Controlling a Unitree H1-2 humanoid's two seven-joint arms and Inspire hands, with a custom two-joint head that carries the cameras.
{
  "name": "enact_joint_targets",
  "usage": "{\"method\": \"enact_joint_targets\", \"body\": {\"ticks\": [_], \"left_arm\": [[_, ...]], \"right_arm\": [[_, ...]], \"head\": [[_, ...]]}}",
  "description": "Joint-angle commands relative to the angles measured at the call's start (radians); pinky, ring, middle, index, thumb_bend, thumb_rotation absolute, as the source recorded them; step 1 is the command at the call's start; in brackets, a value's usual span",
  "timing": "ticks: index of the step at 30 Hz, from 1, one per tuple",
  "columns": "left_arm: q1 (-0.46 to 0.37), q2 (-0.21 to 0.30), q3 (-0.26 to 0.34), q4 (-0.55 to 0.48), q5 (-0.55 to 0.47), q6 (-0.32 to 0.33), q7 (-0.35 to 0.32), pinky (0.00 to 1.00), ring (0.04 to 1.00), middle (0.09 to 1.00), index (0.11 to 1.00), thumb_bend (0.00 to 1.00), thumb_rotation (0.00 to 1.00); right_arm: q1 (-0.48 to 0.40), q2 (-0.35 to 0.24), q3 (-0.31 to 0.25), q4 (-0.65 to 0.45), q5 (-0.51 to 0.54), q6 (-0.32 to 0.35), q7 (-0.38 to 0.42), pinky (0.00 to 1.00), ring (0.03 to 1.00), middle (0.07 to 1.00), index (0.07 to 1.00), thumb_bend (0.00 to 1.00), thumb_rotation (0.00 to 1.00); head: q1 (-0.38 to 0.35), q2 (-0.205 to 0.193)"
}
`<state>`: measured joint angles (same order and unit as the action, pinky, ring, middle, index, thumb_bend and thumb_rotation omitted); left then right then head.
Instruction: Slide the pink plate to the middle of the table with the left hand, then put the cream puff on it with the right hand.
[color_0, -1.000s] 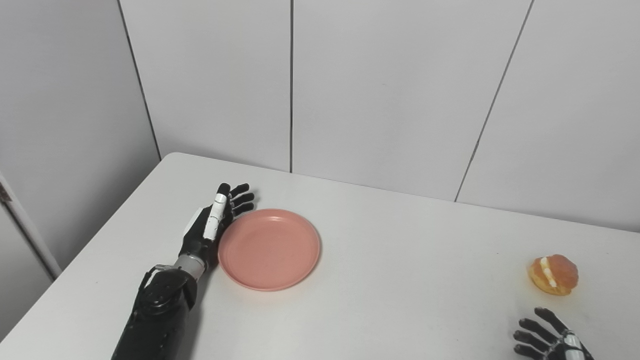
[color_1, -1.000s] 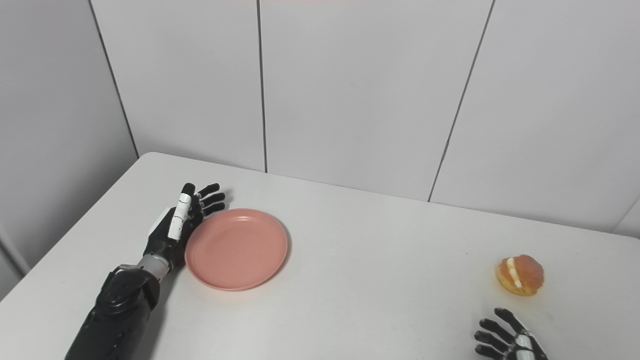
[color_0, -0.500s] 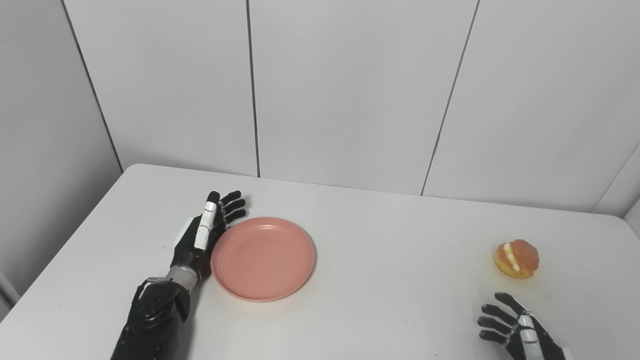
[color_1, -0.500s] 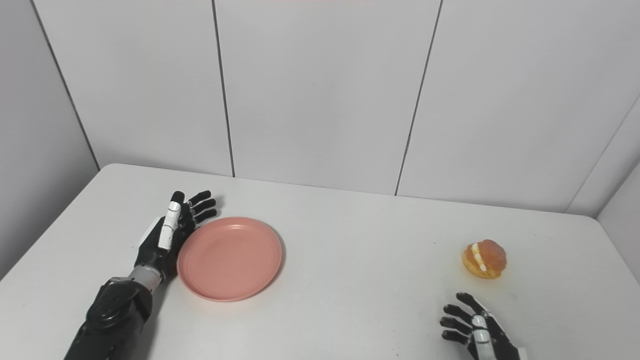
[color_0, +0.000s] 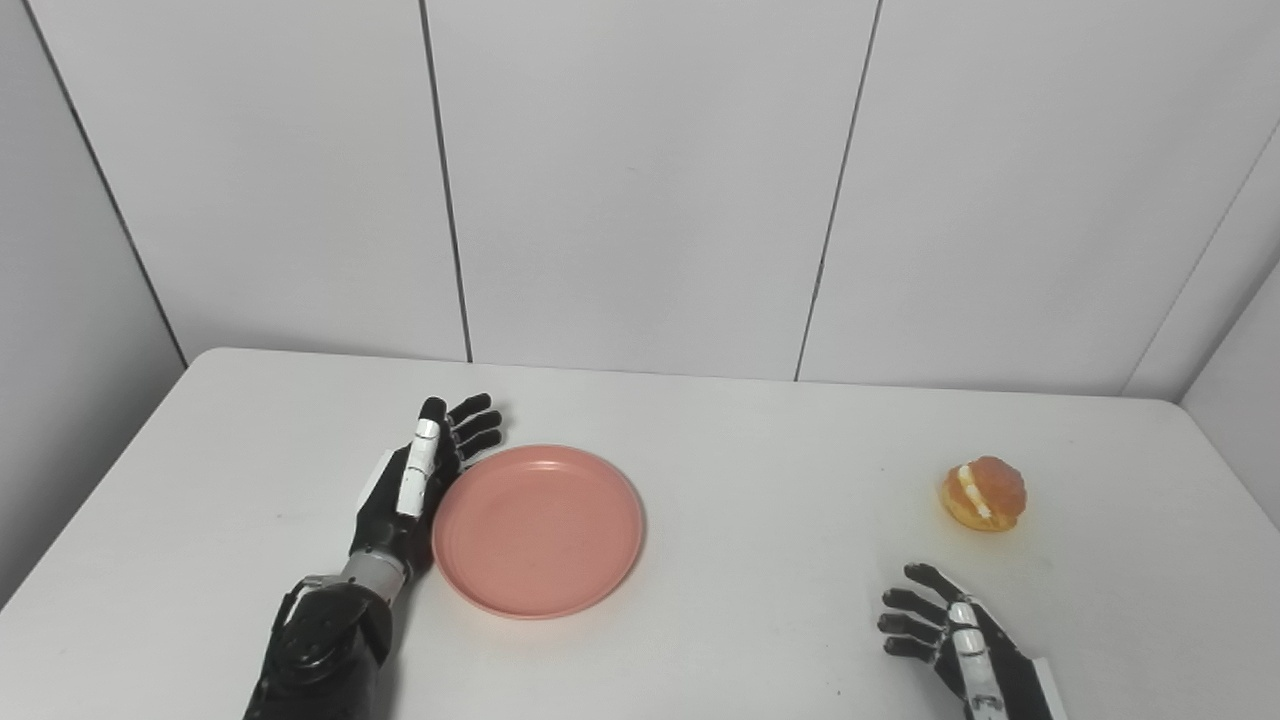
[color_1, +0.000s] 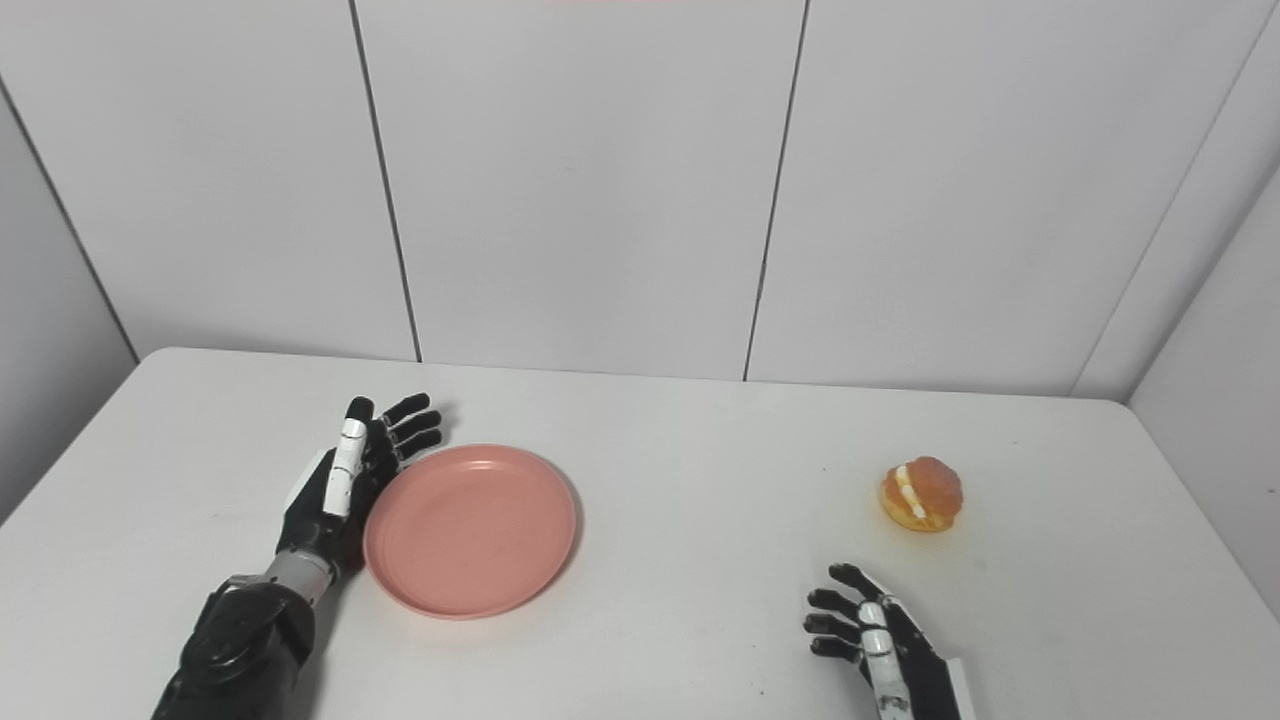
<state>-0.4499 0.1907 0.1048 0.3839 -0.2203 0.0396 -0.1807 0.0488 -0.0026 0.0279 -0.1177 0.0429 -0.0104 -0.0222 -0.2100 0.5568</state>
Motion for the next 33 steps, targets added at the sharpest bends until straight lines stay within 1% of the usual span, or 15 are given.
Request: {"method": "enact_joint_targets", "body": {"ticks": [1,6,10,12,15,16,21,24,27,29,31,32,33], "left_arm": [[0.000,-0.012,-0.008,-0.034,0.012,0.027,0.015,0.73,0.843,0.830,0.786,0.81,1.00],[0.018,-0.040,-0.020,-0.089,0.024,0.071,0.036,0.71,0.833,0.828,0.790,0.80,1.00],[0.031,-0.060,-0.034,-0.135,0.039,0.105,0.055,0.69,0.831,0.824,0.791,0.79,1.00],[0.038,-0.073,-0.036,-0.153,0.046,0.116,0.066,0.69,0.832,0.825,0.793,0.77,1.00],[0.050,-0.094,-0.038,-0.177,0.055,0.118,0.082,0.69,0.830,0.824,0.778,0.77,1.00],[0.054,-0.100,-0.039,-0.178,0.060,0.112,0.086,0.69,0.830,0.824,0.774,0.77,1.00],[0.067,-0.130,-0.036,-0.170,0.076,0.062,0.108,0.75,0.845,0.840,0.778,0.76,1.00],[0.071,-0.147,-0.026,-0.148,0.068,0.015,0.110,0.77,0.853,0.842,0.776,0.79,1.00],[0.074,-0.150,-0.021,-0.128,0.059,-0.017,0.102,0.76,0.860,0.851,0.780,0.81,1.00],[0.076,-0.149,-0.020,-0.123,0.057,-0.026,0.099,0.78,0.863,0.853,0.771,0.83,1.00],[0.078,-0.148,-0.019,-0.115,0.050,-0.036,0.093,0.80,0.868,0.855,0.764,0.83,1.00],[0.078,-0.147,-0.018,-0.110,0.045,-0.041,0.090,0.84,0.887,0.864,0.762,0.83,1.00],[0.080,-0.147,-0.016,-0.106,0.037,-0.046,0.085,0.84,0.891,0.866,0.762,0.83,1.00]], "right_arm": [[-0.003,0.021,0.028,-0.011,-0.009,0.043,0.016,0.62,0.656,0.690,0.759,0.68,0.92],[-0.009,0.033,0.041,-0.010,-0.031,0.047,0.006,0.62,0.660,0.691,0.764,0.68,0.93],[-0.014,0.041,0.045,-0.004,-0.036,0.045,0.002,0.62,0.660,0.689,0.765,0.68,0.92],[-0.017,0.047,0.047,0.000,-0.042,0.046,-0.003,0.61,0.656,0.686,0.763,0.68,0.92],[-0.021,0.055,0.051,0.008,-0.052,0.043,-0.010,0.60,0.651,0.682,0.757,0.67,0.92],[-0.021,0.058,0.053,0.011,-0.058,0.040,-0.013,0.60,0.651,0.681,0.756,0.66,0.92],[-0.028,0.076,0.064,0.025,-0.085,0.037,-0.025,0.60,0.646,0.681,0.752,0.67,0.91],[-0.034,0.090,0.064,0.032,-0.091,0.041,-0.034,0.58,0.641,0.676,0.749,0.66,0.89],[-0.038,0.103,0.063,0.039,-0.096,0.045,-0.042,0.58,0.638,0.673,0.748,0.65,0.88],[-0.040,0.106,0.066,0.041,-0.105,0.046,-0.046,0.58,0.639,0.676,0.751,0.65,0.88],[-0.040,0.106,0.067,0.042,-0.113,0.046,-0.050,0.57,0.639,0.678,0.753,0.65,0.88],[-0.040,0.106,0.068,0.042,-0.115,0.046,-0.051,0.57,0.641,0.683,0.757,0.65,0.89],[-0.039,0.106,0.069,0.041,-0.120,0.046,-0.053,0.57,0.641,0.684,0.758,0.65,0.89]], "head": [[-0.013,0.001],[-0.042,0.003],[-0.051,0.002],[-0.066,-0.001],[-0.081,-0.003],[-0.102,-0.007],[-0.161,-0.015],[-0.177,-0.018],[-0.202,-0.021],[-0.207,-0.021],[-0.213,-0.021],[-0.213,-0.021],[-0.217,-0.022]]}}
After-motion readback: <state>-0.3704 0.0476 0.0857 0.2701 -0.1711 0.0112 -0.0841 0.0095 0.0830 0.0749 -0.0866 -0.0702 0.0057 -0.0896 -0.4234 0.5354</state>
